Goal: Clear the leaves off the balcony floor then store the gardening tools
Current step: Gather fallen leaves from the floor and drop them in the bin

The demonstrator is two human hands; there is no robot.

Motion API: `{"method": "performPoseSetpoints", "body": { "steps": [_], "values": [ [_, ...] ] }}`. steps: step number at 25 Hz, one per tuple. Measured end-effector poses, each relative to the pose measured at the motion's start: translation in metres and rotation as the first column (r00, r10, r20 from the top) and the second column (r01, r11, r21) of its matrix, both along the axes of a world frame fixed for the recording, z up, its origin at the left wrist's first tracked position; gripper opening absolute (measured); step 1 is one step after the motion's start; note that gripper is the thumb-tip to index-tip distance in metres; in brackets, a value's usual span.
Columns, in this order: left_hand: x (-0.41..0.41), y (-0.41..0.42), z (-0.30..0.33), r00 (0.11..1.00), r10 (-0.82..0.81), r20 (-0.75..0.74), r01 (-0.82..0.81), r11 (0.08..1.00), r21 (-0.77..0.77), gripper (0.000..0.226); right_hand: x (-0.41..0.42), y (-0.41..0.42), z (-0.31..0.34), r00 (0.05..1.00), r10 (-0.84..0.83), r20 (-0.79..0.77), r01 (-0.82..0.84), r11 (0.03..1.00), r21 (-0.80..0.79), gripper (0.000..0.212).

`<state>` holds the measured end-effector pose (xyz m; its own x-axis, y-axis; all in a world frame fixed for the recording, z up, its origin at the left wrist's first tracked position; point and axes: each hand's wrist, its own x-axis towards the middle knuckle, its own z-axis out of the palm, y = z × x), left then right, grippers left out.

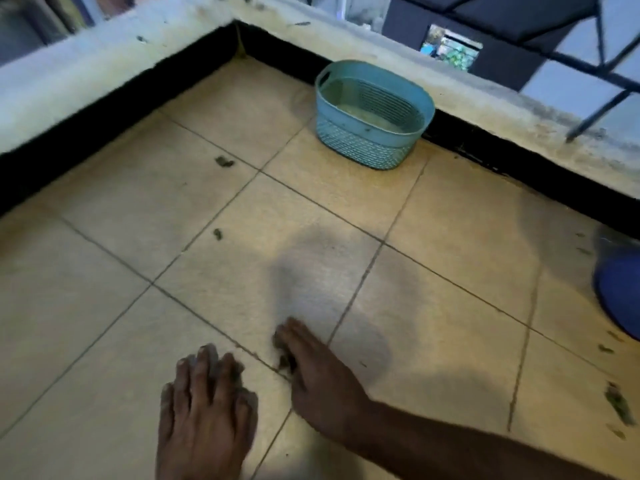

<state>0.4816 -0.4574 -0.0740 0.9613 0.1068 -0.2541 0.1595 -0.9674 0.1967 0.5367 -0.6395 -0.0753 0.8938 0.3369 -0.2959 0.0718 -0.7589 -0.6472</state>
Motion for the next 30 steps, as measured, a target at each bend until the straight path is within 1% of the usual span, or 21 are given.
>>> {"method": "performPoseSetpoints", "body": {
  "steps": [1, 3, 5, 6, 7, 8, 9, 11, 12, 13, 15, 17, 19, 21, 23, 25, 26, 27, 28, 29, 30],
  "values": [
    [-0.007, 0.012, 0.001, 0.999, 0.053, 0.003, -0.053, 0.999, -0.003, 0.069, 0.005, -0.005, -0.006, 0.998, -0.03, 0.057, 0.03, 1.0, 0.006, 0.068],
    [-0.02, 0.036, 0.0, 0.989, 0.15, -0.004, -0.15, 0.988, 0.028, 0.077, 0.015, -0.029, -0.026, 0.966, -0.182, 0.185, 0.206, 0.971, -0.12, 0.058],
    [-0.027, 0.06, 0.0, 0.953, 0.298, -0.062, -0.295, 0.954, 0.052, 0.084, 0.013, -0.033, -0.038, 0.911, -0.334, 0.242, 0.402, 0.85, -0.341, 0.065],
    [-0.028, 0.071, -0.001, 0.933, 0.348, -0.096, -0.343, 0.937, 0.068, 0.086, 0.002, -0.018, -0.043, 0.921, -0.292, 0.257, 0.379, 0.826, -0.418, 0.07],
    [-0.026, 0.081, 0.0, 0.917, 0.373, -0.144, -0.366, 0.928, 0.07, 0.089, -0.016, 0.003, -0.05, 0.949, -0.216, 0.227, 0.297, 0.853, -0.43, 0.07],
    [-0.02, 0.089, 0.002, 0.898, 0.385, -0.212, -0.38, 0.923, 0.066, 0.089, -0.037, 0.03, -0.051, 0.974, -0.123, 0.189, 0.188, 0.905, -0.382, 0.069],
    [-0.012, 0.097, 0.002, 0.887, 0.381, -0.259, -0.383, 0.923, 0.046, 0.086, -0.057, 0.056, -0.046, 0.977, -0.011, 0.214, 0.073, 0.955, -0.287, 0.065],
    [0.0, 0.114, -0.003, 0.892, 0.368, -0.263, -0.392, 0.919, -0.047, 0.085, -0.057, 0.096, -0.033, 0.951, 0.215, 0.221, -0.193, 0.974, -0.118, 0.061],
    [0.005, 0.123, -0.005, 0.895, 0.343, -0.287, -0.373, 0.926, -0.058, 0.087, -0.039, 0.11, -0.02, 0.956, 0.254, 0.148, -0.256, 0.967, -0.005, 0.064],
    [0.009, 0.128, -0.009, 0.899, 0.31, -0.309, -0.346, 0.936, -0.067, 0.088, -0.015, 0.119, -0.013, 0.959, 0.271, 0.083, -0.277, 0.958, 0.078, 0.062],
    [0.01, 0.131, -0.009, 0.895, 0.296, -0.333, -0.339, 0.937, -0.079, 0.085, 0.045, 0.133, -0.012, 0.985, 0.112, 0.128, -0.128, 0.984, 0.124, 0.047],
    [0.011, 0.133, -0.007, 0.889, 0.328, -0.318, -0.378, 0.92, -0.106, 0.082, 0.119, 0.15, -0.021, 0.983, -0.049, 0.177, 0.051, 0.999, -0.003, 0.05],
    [0.01, 0.129, -0.008, 0.901, 0.321, -0.292, -0.366, 0.924, -0.115, 0.08, 0.172, 0.161, -0.025, 0.981, -0.055, 0.187, 0.094, 0.973, -0.209, 0.061],
    [0.01, 0.129, -0.012, 0.889, 0.341, -0.304, -0.391, 0.912, -0.121, 0.08, 0.184, 0.178, -0.027, 0.986, 0.01, 0.166, 0.042, 0.951, -0.308, 0.061],
    [0.015, 0.13, -0.012, 0.874, 0.389, -0.29, -0.434, 0.895, -0.106, 0.082, 0.162, 0.189, -0.026, 0.964, 0.189, 0.187, -0.134, 0.952, -0.274, 0.053],
    [0.019, 0.128, -0.007, 0.887, 0.399, -0.232, -0.43, 0.897, -0.101, 0.083, 0.151, 0.193, -0.019, 0.891, 0.358, 0.28, -0.312, 0.93, -0.196, 0.037],
    [0.021, 0.127, -0.006, 0.909, 0.358, -0.214, -0.383, 0.919, -0.091, 0.087, 0.165, 0.196, -0.015, 0.881, 0.334, 0.335, -0.289, 0.941, -0.177, 0.031],
    [0.024, 0.126, 0.0, 0.916, 0.345, -0.207, -0.367, 0.927, -0.08, 0.097, 0.19, 0.198, -0.015, 0.896, 0.235, 0.377, -0.179, 0.968, -0.176, 0.032],
    [0.026, 0.121, 0.001, 0.912, 0.338, -0.233, -0.36, 0.931, -0.061, 0.111, 0.223, 0.199, -0.016, 0.919, 0.098, 0.381, -0.023, 0.98, -0.196, 0.044],
    [0.024, 0.117, -0.003, 0.904, 0.317, -0.287, -0.345, 0.937, -0.054, 0.116, 0.258, 0.198, -0.016, 0.933, -0.014, 0.36, 0.116, 0.958, -0.261, 0.067],
    [0.024, 0.114, -0.005, 0.917, 0.299, -0.264, -0.324, 0.945, -0.053, 0.109, 0.289, 0.197, -0.015, 0.95, -0.073, 0.302, 0.179, 0.923, -0.341, 0.096]
  ]
}}
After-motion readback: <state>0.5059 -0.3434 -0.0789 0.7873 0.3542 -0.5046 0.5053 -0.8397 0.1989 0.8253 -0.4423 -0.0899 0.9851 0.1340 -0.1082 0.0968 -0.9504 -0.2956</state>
